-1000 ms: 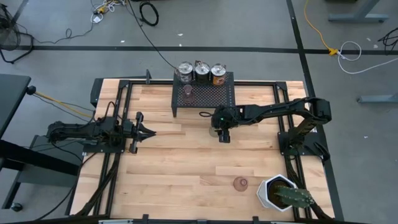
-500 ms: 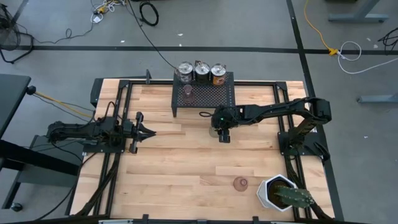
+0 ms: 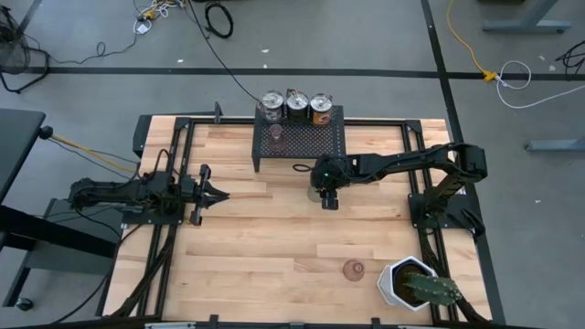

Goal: Pick & Place candle stick holders
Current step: Put the green vase candle holder on the shelf

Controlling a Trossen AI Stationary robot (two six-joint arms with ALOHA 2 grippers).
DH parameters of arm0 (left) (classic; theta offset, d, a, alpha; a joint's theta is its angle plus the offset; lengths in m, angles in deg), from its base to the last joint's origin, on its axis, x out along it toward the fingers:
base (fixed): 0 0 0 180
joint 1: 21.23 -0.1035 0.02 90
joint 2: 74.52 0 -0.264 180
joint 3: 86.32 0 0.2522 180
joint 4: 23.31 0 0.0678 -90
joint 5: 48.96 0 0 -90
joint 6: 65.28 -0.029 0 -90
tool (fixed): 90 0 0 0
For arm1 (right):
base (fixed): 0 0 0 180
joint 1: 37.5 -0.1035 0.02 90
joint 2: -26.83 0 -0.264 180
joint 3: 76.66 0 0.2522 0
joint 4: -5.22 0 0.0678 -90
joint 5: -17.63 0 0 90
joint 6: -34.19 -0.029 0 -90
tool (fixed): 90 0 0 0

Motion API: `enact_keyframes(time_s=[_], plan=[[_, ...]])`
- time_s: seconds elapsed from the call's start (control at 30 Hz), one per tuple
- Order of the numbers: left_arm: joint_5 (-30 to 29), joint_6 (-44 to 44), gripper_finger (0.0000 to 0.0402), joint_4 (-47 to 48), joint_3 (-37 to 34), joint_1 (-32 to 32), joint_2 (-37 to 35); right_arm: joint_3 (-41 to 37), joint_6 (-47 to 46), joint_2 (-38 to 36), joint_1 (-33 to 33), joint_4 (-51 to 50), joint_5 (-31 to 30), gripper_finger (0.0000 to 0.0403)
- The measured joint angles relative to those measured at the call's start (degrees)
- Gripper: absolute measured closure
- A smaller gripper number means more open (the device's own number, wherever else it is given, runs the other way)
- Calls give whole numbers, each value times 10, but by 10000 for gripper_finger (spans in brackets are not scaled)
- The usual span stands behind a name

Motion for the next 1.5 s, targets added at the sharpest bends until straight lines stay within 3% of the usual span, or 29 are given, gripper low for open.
enact_keyframes(time_s=[1.13,1.5], plan=[[0,0,367,0,0,0,0,1,-13,-35,-1,-12,18,224],[0,0,367,0,0,0,0,69,-13,-35,-16,-60,18,224]])
